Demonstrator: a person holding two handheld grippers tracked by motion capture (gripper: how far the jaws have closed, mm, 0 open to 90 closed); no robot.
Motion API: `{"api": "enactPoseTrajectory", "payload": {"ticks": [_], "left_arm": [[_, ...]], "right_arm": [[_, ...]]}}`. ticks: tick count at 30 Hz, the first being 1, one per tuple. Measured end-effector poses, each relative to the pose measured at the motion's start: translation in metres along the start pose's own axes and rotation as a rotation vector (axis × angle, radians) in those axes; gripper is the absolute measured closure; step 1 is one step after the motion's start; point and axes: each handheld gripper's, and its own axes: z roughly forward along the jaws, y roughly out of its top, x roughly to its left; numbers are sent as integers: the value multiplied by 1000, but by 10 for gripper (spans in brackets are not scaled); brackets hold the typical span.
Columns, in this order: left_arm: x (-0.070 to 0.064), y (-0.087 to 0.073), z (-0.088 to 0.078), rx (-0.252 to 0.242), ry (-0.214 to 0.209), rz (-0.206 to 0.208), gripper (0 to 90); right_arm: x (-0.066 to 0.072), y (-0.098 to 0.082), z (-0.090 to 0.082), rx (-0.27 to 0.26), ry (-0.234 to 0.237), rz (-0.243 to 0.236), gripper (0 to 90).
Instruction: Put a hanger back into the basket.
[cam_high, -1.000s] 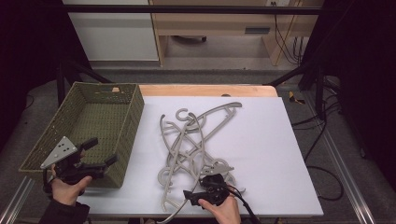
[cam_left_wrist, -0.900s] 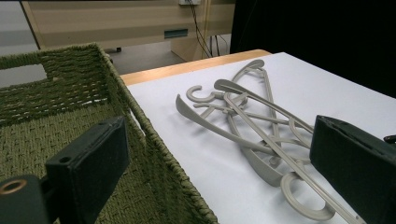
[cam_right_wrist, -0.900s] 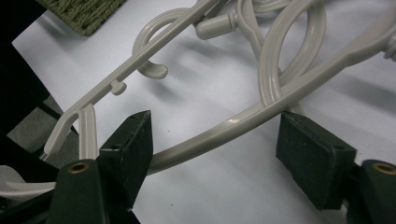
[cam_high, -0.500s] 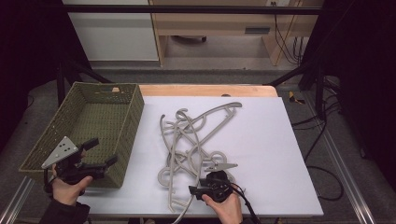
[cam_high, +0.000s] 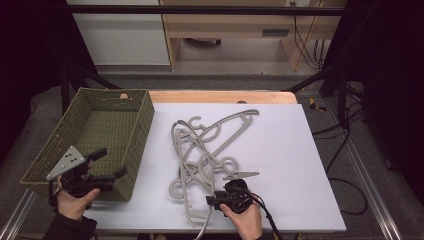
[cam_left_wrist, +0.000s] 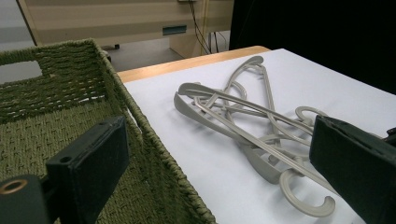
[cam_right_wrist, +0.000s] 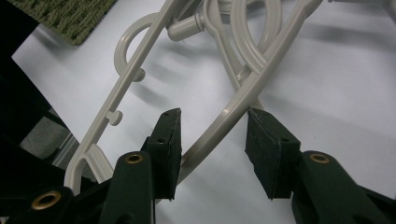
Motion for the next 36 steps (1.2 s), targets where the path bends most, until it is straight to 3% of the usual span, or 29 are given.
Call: {"api": "enactPoseTrajectory", "payload": {"ticks": [6, 13, 21, 30, 36], "left_arm": [[-1, 0, 0, 1, -3, 2, 45], [-1, 0, 1, 4, -4, 4, 46], [-1, -1, 2, 8, -3, 5, 47], [-1, 0, 1, 6, -3, 3, 47], [-1, 0, 1, 4, -4, 2, 47]], "right_arm": [[-3, 3, 6, -3, 52, 28, 543], [-2, 3, 8, -21, 74, 47, 495], [2, 4, 12, -21, 33, 25, 570], [0, 4, 8, 38, -1, 26, 653], [-3, 4, 4, 82, -50, 6, 692]]}}
